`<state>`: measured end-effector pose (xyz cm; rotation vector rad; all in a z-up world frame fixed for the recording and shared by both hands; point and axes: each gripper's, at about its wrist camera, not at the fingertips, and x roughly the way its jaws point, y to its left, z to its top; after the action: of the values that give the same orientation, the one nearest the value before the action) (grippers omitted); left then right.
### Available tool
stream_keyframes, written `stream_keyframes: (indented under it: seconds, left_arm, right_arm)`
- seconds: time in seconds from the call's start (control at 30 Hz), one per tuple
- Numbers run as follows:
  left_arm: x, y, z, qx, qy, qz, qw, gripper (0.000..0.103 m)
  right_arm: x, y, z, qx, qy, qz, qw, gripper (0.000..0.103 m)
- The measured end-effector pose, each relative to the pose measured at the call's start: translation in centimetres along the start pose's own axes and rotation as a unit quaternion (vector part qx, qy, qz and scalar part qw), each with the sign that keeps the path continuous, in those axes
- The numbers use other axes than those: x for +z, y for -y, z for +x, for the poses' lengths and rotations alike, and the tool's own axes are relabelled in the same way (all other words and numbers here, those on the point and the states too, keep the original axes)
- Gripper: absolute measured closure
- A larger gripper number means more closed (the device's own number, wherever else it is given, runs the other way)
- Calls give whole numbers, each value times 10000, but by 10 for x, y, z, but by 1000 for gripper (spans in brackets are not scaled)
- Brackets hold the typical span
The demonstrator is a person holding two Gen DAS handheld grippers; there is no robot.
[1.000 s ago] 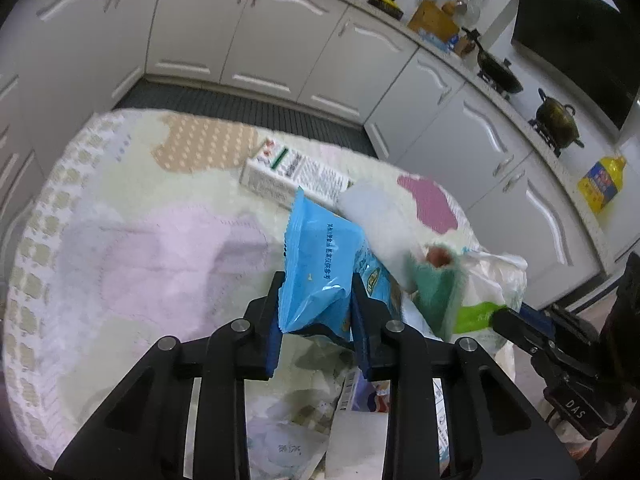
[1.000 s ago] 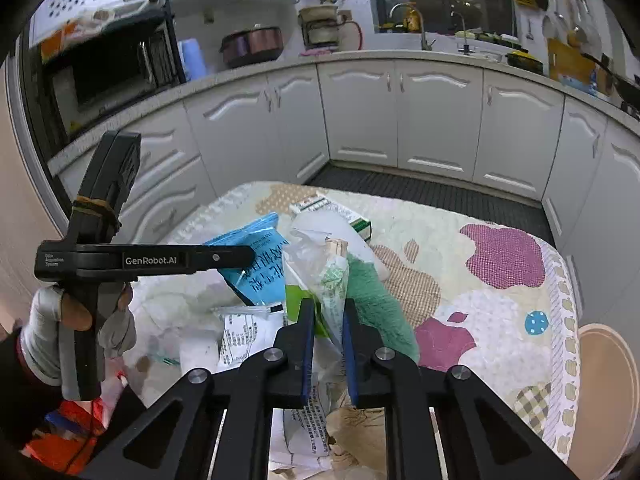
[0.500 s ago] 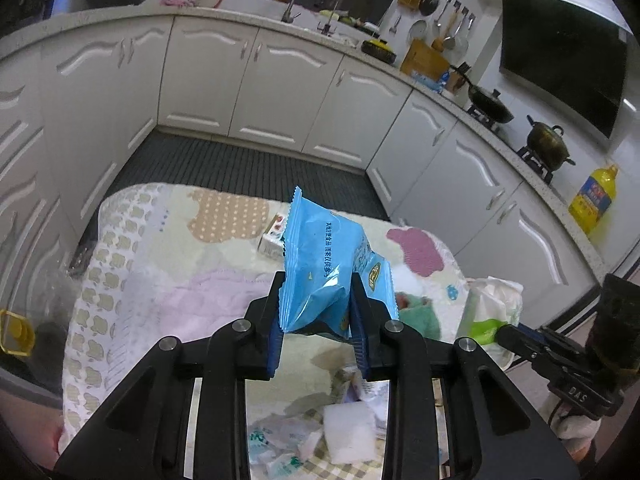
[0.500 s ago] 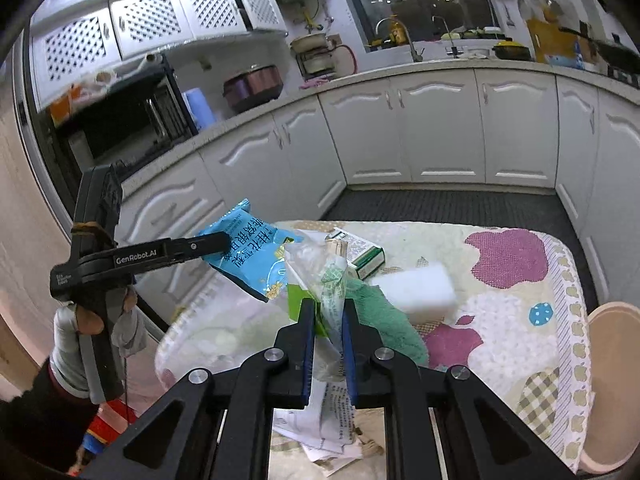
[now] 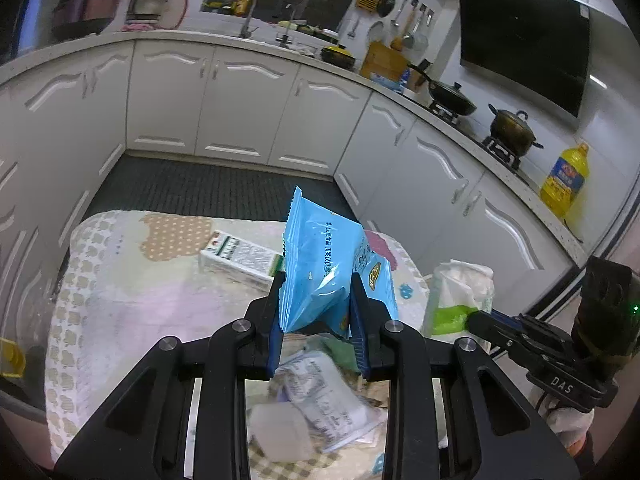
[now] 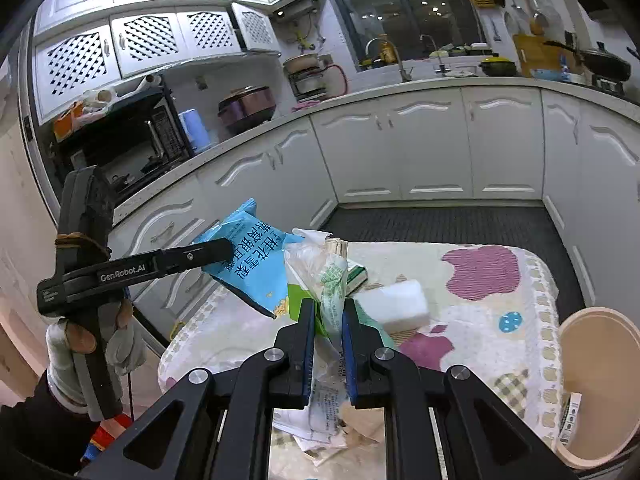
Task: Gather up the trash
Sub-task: 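Grasp the blue snack bag with the left tool while the right tool grasps a plastic bag, then carry the plastic bag and blue snack bag over the beige bin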
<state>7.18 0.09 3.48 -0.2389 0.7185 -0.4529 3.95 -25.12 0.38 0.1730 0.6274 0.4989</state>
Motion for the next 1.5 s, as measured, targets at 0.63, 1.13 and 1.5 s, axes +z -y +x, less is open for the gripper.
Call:
stream_keyframes:
  seconds: [0.63,1.13,1.5]
  left_arm:
    - [-6,55,21,106,-86,528,9985,77]
    - [-8,83,37,-32,-160,717,9973,77]
    - [-11,114,57,-218,-272,883,9955,77]
  right_arm:
    - [-7,26,-24,-490,53,66,9988,91]
    - [-14,45,-43,-842,101,178,9962,91]
    - [-23,73,-66,-1148,158,371,9926,91]
